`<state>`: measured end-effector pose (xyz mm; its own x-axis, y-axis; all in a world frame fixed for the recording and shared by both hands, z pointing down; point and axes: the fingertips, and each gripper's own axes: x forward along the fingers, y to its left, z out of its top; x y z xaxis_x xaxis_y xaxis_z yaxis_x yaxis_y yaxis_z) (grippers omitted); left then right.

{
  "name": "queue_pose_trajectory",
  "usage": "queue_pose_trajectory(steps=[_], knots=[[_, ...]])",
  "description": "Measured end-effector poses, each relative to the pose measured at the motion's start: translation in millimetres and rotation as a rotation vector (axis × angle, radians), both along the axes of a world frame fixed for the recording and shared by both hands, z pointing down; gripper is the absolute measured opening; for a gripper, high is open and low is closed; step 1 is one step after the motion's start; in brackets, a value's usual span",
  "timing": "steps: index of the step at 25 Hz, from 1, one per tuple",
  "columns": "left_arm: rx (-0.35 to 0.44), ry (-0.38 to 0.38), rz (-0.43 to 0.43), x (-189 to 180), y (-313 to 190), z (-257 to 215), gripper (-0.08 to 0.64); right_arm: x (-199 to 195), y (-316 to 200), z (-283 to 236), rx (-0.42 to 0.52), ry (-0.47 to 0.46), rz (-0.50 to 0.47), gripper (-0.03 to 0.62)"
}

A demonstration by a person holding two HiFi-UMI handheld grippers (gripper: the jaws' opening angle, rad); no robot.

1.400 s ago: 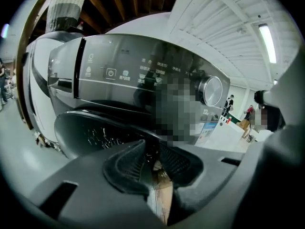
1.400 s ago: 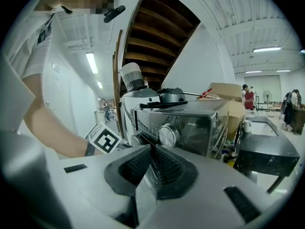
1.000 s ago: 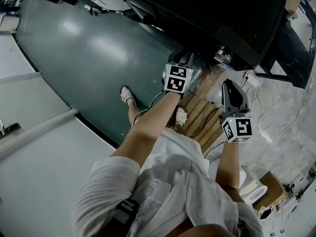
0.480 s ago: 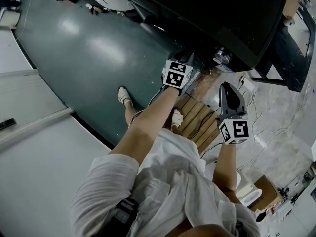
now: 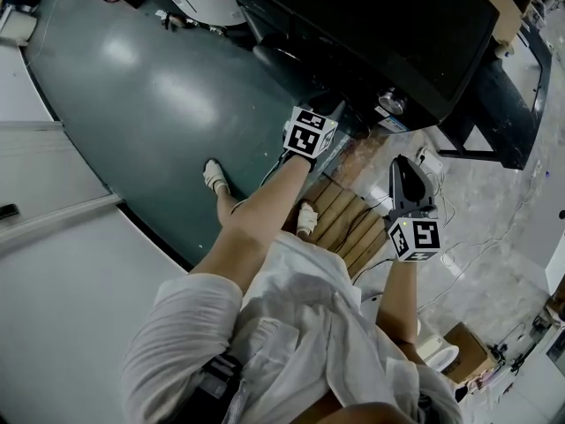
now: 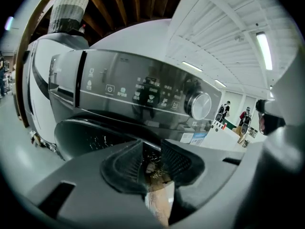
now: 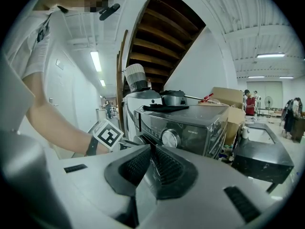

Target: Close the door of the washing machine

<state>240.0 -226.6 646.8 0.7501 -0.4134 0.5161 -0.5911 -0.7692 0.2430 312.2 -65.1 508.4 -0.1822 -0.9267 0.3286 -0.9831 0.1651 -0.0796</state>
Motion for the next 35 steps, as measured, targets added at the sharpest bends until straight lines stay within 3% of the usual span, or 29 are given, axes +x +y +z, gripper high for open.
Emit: queue_pose_trajectory(steps=[5, 15, 24, 35], knots=[[0.056, 0.033, 0.013, -23, 13, -37, 0.121, -10, 4, -8, 0.012, 0.006, -0.021, 0.035], [0.200, 0.116, -0.042, -100, 35, -121, 0.120, -44, -3, -35, 0.058, 0.037, -0.099, 0.035], [0.319, 0.176, -0.191, -187, 59, -191, 0.117, -71, 0, -59, 0.101, 0.048, -0.166, 0.034], [0.463, 0.212, -0.340, -259, 85, -259, 0.038, -87, -4, -99, 0.185, 0.055, -0.189, 0.034]])
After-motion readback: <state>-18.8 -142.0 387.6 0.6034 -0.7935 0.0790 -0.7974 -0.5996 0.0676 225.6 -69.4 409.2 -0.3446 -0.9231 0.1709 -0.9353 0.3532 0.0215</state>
